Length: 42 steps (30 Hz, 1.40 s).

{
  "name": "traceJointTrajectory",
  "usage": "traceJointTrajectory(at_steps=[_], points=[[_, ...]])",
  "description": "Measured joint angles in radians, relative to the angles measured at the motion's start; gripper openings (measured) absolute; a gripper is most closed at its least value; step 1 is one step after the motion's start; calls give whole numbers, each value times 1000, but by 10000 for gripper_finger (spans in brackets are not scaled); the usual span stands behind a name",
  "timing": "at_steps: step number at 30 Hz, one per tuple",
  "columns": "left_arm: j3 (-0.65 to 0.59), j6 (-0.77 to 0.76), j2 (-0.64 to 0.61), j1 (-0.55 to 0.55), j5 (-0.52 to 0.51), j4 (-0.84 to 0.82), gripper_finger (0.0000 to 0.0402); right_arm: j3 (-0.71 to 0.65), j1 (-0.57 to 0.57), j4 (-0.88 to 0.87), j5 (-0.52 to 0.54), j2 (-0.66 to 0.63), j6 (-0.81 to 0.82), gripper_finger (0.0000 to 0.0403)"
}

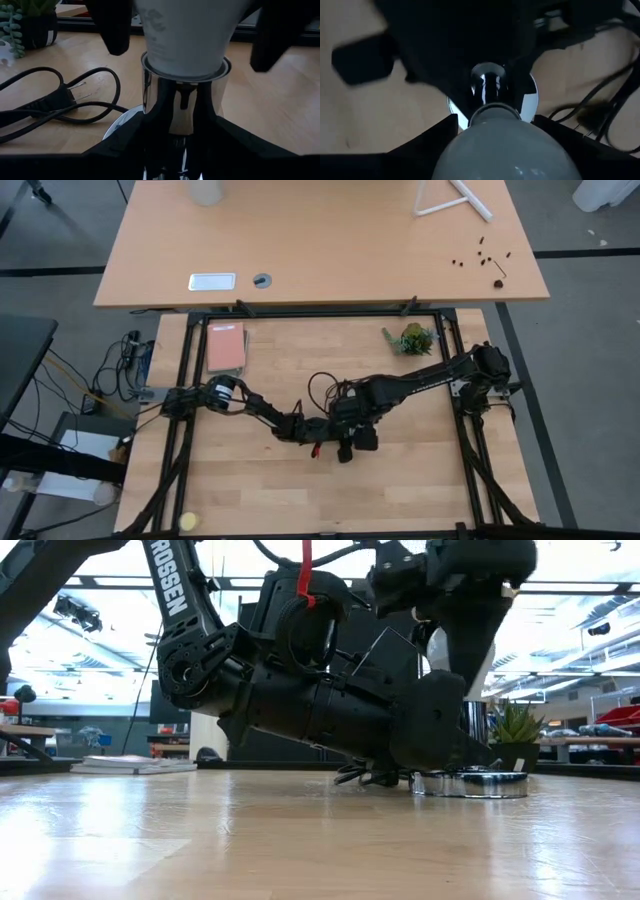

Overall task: Screw lightbulb
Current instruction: Insert the white lightbulb into the silver lamp

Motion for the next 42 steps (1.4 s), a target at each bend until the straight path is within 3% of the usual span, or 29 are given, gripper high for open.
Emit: traceJointTrajectory(at_steps=[14,18,22,29,36,42], points=[[0,-44,0,0,-49,5,196,0,-3,8,67,2,619,259],[0,-44,1,1,-52,7,196,0,-5,2,76,2,720,271],[0,-44,1,2,-57,8,196,0,-5,2,75,1,676,273],[0,-45,1,2,-57,8,196,0,0,20,66,-16,342,298],[0,-44,1,2,-56,6,196,62,-4,9,27,-16,221,354],[0,-45,1,2,-54,4,196,185,17,-100,98,-16,168,379]])
